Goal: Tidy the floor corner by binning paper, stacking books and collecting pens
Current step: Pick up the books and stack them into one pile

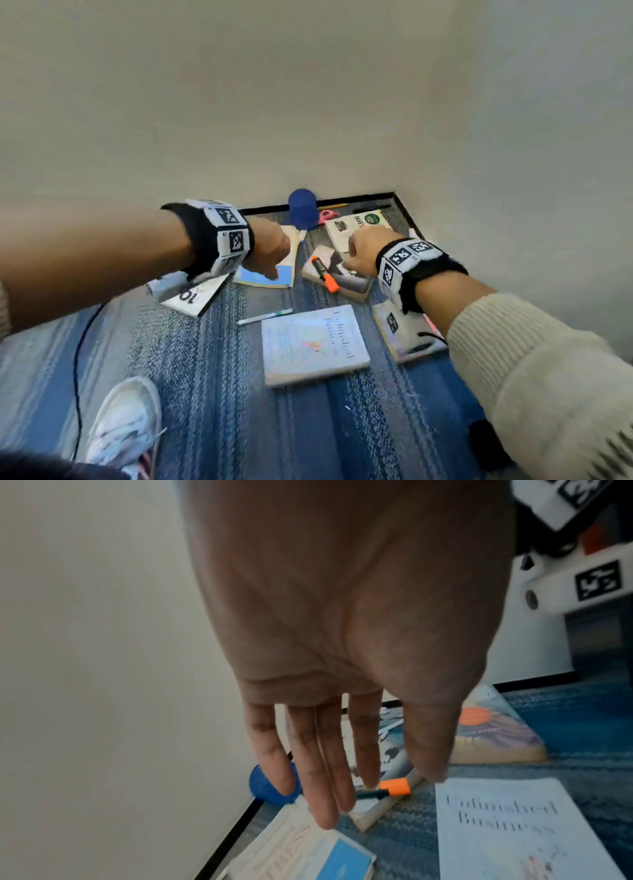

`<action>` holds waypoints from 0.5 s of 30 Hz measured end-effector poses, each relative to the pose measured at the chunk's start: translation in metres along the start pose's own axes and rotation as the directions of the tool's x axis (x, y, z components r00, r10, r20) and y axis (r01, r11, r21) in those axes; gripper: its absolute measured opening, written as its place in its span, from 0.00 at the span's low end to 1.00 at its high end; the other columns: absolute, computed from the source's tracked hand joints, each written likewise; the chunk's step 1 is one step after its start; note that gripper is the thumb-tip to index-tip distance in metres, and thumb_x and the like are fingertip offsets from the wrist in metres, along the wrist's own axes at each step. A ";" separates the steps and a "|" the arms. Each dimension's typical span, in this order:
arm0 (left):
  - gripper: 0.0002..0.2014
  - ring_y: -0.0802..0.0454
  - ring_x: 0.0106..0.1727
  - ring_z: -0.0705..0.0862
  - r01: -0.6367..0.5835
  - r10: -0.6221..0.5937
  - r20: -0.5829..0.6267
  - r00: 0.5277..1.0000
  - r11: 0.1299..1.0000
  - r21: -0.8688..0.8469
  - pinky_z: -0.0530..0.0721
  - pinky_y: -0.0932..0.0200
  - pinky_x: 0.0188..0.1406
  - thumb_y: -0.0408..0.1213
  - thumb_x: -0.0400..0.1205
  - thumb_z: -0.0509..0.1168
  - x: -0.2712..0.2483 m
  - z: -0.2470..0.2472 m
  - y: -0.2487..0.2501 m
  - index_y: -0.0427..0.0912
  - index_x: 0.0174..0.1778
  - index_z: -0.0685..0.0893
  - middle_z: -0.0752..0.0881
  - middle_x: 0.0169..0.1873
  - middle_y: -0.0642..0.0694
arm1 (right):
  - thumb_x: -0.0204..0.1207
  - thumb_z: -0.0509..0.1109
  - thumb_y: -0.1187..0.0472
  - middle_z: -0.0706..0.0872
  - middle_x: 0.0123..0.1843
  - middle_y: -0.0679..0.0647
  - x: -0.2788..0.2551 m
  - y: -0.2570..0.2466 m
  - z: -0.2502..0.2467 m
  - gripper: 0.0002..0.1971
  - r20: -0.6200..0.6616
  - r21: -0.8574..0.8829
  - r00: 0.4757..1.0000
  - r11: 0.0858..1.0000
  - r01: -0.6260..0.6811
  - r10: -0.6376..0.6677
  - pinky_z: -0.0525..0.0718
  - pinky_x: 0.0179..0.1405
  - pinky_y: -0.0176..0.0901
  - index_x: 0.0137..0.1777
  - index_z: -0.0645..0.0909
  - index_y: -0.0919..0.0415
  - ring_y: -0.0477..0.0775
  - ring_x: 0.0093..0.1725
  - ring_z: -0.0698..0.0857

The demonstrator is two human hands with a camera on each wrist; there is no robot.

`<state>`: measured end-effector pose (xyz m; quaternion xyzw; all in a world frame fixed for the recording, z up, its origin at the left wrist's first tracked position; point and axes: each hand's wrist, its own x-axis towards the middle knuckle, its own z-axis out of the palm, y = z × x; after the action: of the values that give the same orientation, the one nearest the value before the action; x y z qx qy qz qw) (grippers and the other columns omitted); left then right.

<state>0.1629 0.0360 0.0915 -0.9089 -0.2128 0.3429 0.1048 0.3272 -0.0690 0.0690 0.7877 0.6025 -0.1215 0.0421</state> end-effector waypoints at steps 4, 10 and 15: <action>0.21 0.42 0.63 0.81 0.069 -0.067 0.038 0.997 0.997 -0.045 0.76 0.56 0.53 0.49 0.82 0.68 -0.011 0.019 -0.020 0.40 0.66 0.82 0.85 0.61 0.42 | 0.72 0.71 0.47 0.89 0.53 0.58 0.018 -0.014 0.048 0.16 0.196 -0.017 0.981 1.000 0.016 -0.012 0.83 0.48 0.44 0.52 0.86 0.58 0.61 0.51 0.86; 0.14 0.40 0.58 0.85 0.131 -0.163 -0.072 0.984 0.936 -0.328 0.81 0.54 0.48 0.39 0.82 0.67 0.028 0.077 -0.012 0.38 0.61 0.81 0.85 0.59 0.39 | 0.77 0.68 0.45 0.78 0.73 0.54 0.014 -0.010 0.135 0.30 0.286 0.026 0.947 0.986 -0.162 0.148 0.78 0.65 0.46 0.74 0.69 0.59 0.59 0.69 0.80; 0.22 0.35 0.61 0.82 0.087 -0.188 -0.063 0.980 0.693 -0.716 0.78 0.49 0.49 0.43 0.81 0.69 0.048 0.163 0.045 0.33 0.65 0.75 0.80 0.61 0.33 | 0.70 0.72 0.35 0.74 0.76 0.63 0.015 -0.019 0.201 0.47 0.426 0.183 0.820 0.852 -0.491 0.382 0.76 0.67 0.43 0.75 0.62 0.69 0.62 0.74 0.75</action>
<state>0.1007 0.0258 -0.0728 -0.8810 -0.3883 0.1654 -0.2138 0.2840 -0.0921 -0.1274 0.8652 0.3605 -0.3416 0.0694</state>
